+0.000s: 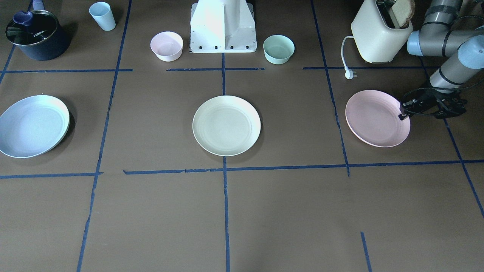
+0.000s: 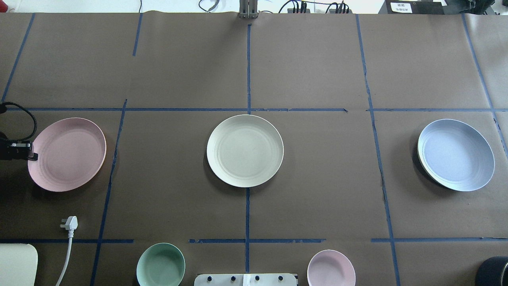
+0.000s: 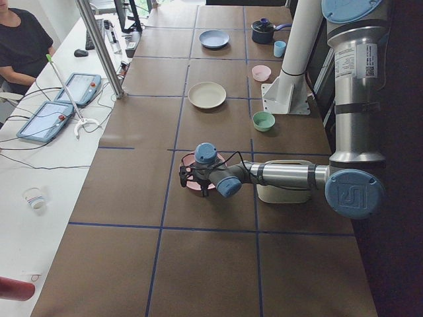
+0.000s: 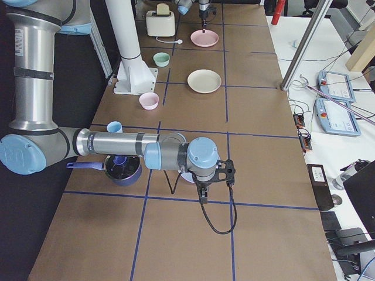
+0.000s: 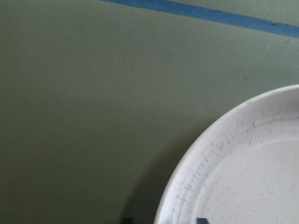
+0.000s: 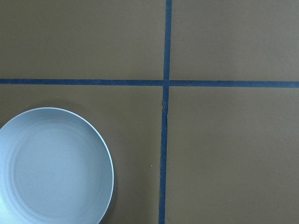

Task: Stack three plates with pink and blue
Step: 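Grasp the pink plate rim with the left gripper and lift it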

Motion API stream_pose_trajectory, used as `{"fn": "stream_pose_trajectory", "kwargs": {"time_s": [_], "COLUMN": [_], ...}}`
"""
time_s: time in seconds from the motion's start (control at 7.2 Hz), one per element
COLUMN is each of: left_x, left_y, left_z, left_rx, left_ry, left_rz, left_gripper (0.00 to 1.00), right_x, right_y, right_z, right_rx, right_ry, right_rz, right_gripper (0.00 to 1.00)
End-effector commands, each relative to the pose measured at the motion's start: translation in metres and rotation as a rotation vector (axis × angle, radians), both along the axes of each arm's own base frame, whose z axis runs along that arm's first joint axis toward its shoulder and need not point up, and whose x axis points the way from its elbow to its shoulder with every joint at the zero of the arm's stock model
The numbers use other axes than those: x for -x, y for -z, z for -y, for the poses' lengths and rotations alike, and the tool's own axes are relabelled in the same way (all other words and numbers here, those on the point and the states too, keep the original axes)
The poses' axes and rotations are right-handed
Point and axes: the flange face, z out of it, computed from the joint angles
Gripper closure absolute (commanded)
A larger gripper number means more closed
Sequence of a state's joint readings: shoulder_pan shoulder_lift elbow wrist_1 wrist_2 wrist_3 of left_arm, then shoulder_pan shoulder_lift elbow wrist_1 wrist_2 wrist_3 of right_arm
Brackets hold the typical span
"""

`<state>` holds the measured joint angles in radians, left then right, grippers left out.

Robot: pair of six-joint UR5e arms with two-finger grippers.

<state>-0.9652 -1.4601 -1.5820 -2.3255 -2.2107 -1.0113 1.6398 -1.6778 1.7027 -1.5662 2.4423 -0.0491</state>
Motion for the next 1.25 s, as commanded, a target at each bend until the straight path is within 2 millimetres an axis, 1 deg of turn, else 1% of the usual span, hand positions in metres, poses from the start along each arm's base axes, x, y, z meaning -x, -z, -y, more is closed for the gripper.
{"fn": "stream_pose_trajectory", "kwargs": {"time_s": [0.0, 0.14, 0.28, 0.42, 0.56, 0.69, 0.83, 0.97, 1.11], "left_x": [0.038, 0.063, 0.066, 0.056, 0.04, 0.016, -0.039, -0.095, -0.14], "left_y": [0.038, 0.065, 0.106, 0.163, 0.223, 0.281, 0.323, 0.353, 0.378], "left_z": [-0.005, 0.002, 0.001, 0.023, 0.057, 0.081, 0.076, 0.064, 0.048], "left_rx": [0.07, 0.113, 0.154, 0.161, 0.172, 0.201, 0.231, 0.232, 0.211], "left_ry": [-0.018, 0.01, 0.009, 0.016, 0.024, 0.057, 0.041, 0.063, 0.081], "left_rz": [-0.124, -0.157, -0.157, -0.15, -0.144, -0.172, -0.186, -0.161, -0.16], "left_gripper": [1.0, 1.0, 1.0, 1.0, 1.0, 1.0, 1.0, 1.0, 1.0], "right_x": [0.0, 0.0, 0.0, 0.0, 0.0, -0.001, -0.001, -0.001, -0.001], "right_y": [0.001, 0.001, 0.0, 0.002, 0.007, 0.012, 0.016, 0.016, 0.008], "right_z": [0.001, 0.001, 0.001, 0.001, 0.006, 0.011, 0.016, 0.016, 0.013], "right_rx": [-0.003, -0.003, 0.0, -0.004, -0.015, -0.025, -0.033, -0.035, -0.017], "right_ry": [0.0, 0.0, 0.0, 0.0, 0.0, -0.001, -0.002, 0.0, -0.001], "right_rz": [0.0, 0.0, 0.0, 0.001, 0.0, 0.0, 0.004, 0.001, 0.002], "right_gripper": [0.0, 0.0, 0.0, 0.0, 0.0, 0.0, 0.0, 0.0, 0.0]}}
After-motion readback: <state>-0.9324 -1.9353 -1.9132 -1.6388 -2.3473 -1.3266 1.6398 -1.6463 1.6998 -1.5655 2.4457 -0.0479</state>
